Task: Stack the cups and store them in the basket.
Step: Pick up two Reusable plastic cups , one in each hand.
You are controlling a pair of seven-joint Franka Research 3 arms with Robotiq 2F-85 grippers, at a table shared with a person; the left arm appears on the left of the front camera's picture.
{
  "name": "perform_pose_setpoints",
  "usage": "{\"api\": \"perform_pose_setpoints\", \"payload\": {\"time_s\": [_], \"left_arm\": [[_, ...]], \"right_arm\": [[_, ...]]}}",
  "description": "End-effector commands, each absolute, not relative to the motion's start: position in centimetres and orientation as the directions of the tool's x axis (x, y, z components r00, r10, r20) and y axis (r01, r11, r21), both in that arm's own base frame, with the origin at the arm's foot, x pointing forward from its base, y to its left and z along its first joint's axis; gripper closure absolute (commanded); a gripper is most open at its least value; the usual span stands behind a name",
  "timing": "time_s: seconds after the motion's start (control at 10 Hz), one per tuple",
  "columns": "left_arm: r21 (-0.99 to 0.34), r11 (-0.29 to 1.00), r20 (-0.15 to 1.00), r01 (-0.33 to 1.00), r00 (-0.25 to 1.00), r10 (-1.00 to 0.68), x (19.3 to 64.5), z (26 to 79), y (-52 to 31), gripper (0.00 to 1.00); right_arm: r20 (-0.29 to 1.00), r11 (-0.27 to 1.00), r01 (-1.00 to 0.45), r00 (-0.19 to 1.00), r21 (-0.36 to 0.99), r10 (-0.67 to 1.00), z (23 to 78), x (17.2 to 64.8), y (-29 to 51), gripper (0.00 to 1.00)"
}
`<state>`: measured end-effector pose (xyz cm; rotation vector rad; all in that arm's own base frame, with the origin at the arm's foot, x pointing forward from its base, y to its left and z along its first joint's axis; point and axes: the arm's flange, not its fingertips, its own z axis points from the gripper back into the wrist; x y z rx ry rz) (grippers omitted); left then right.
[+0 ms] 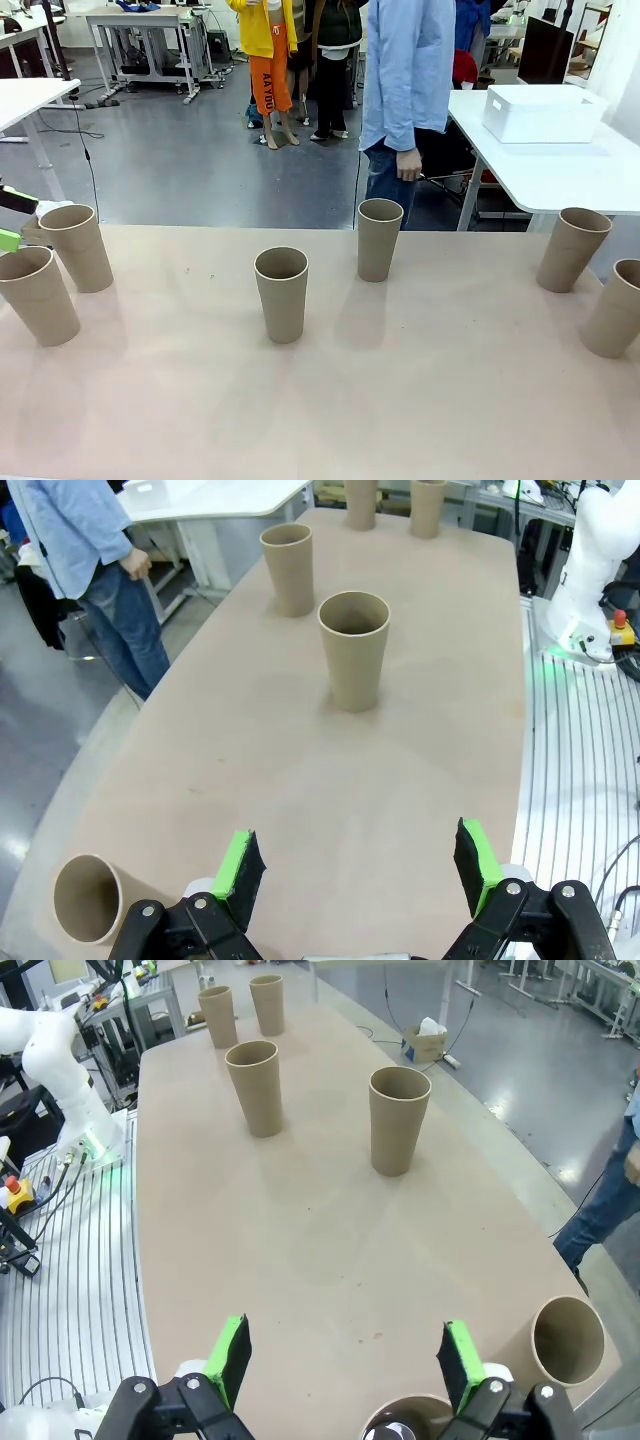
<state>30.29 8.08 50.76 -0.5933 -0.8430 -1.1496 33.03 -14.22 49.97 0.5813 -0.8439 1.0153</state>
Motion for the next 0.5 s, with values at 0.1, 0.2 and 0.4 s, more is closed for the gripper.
{"api": "perform_pose_setpoints", "payload": {"time_s": [0.1,0.2,0.4], "left_arm": [[0.015,0.31,0.835,0.951,0.158,-0.526,30.29,51.0,7.98,0.0],[0.015,0.31,0.835,0.951,0.158,-0.526,30.29,51.0,7.98,0.0],[0.015,0.31,0.835,0.951,0.158,-0.526,30.29,51.0,7.98,0.0]], "right_arm": [[0.845,0.416,-0.909,0.241,0.024,0.478,49.9,33.15,-14.28,0.0],[0.845,0.416,-0.909,0.241,0.024,0.478,49.9,33.15,-14.28,0.0],[0.845,0.416,-0.909,0.241,0.024,0.478,49.9,33.15,-14.28,0.0]]}}
